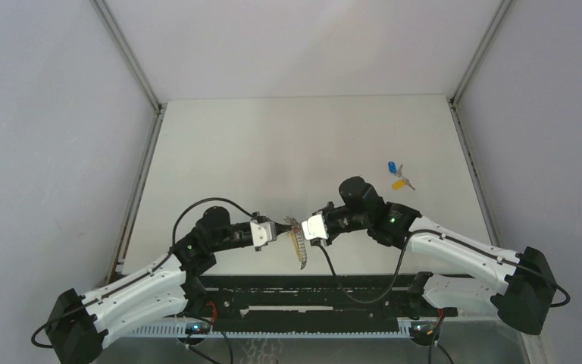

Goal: Put the keys on the keyring

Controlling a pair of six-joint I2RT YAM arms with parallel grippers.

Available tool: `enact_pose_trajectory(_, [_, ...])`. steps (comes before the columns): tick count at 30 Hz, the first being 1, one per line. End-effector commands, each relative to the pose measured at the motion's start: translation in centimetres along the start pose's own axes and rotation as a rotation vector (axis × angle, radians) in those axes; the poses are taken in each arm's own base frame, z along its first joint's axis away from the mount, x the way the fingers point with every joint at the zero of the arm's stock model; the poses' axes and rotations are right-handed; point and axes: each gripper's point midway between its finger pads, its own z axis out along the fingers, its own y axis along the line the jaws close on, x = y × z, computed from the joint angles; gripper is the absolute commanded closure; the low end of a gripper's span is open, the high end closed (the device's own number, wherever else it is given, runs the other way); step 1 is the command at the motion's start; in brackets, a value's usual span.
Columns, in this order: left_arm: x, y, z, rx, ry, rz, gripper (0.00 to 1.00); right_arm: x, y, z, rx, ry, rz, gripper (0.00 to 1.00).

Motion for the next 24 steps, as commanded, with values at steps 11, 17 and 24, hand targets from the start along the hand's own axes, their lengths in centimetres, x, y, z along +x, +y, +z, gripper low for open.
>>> enact_pose_trajectory(11, [-1.73, 0.6, 0.26, -0.014, -0.061, 0.043, 1.0, -3.17, -1.81, -0.71, 0.042, -0.08, -0.052, 1.0])
enact_pose_trajectory(17, [-1.72, 0.91, 0.18, -0.034, -0.06, 0.042, 1.0, -3.33, -1.5, -0.74, 0.028, -0.09, -0.04, 1.0])
enact_pose_trajectory(24, [-1.72, 0.79, 0.22, -0.028, -0.061, 0.04, 1.0, -3.52, -1.56, -0.74, 0.027, -0.103, -0.031, 1.0])
